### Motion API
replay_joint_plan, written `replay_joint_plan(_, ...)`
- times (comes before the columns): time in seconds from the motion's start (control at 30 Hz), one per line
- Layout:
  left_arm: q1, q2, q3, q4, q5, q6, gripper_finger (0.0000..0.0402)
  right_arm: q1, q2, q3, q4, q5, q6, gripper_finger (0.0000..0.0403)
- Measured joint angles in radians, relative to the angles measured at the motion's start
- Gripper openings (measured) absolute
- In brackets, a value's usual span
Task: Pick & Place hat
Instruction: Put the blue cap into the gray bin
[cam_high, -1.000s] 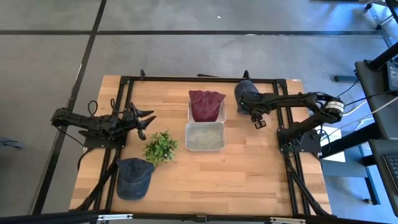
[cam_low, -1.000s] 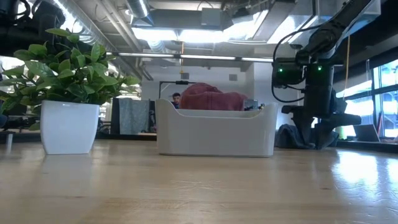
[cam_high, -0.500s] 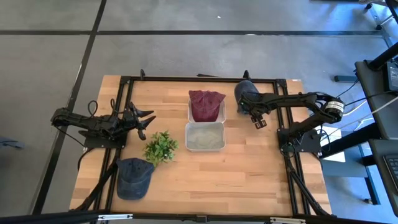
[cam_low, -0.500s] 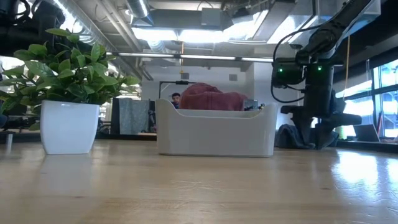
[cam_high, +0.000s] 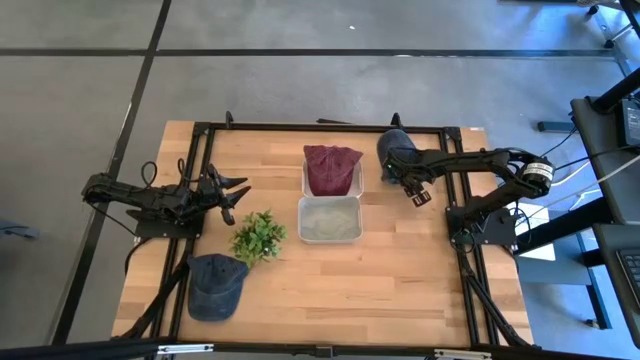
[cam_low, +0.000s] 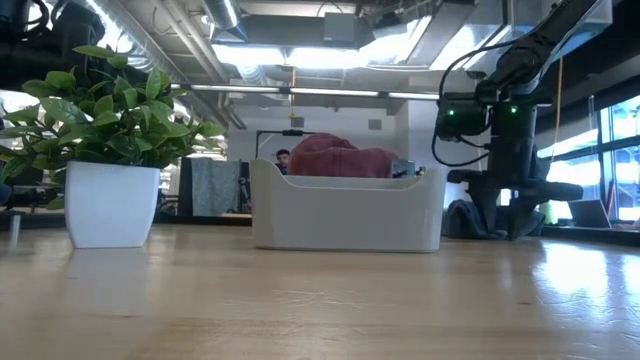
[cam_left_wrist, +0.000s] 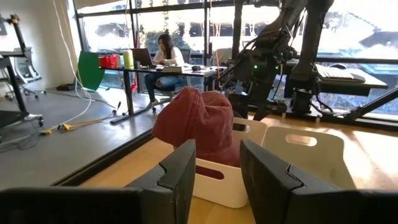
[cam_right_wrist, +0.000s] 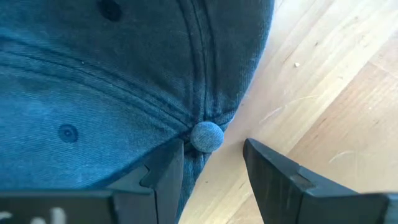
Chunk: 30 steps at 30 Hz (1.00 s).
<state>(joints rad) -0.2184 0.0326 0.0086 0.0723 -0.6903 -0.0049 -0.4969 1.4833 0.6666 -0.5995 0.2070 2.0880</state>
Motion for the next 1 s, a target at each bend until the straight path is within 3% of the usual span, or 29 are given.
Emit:
replay_joint_plan(0.37,0.0,0.0,0.0,0.0,0.0,-0.087,0.0121,0.0,0.0,0.0,0.008,0.001,-0.002,0.0174)
replay_joint_plan(1.0,0.0,0.0,0.0,0.005,0.0,-0.098,0.0121,0.0,0.0,0.0,0.015,0.002,0.005,0.0174)
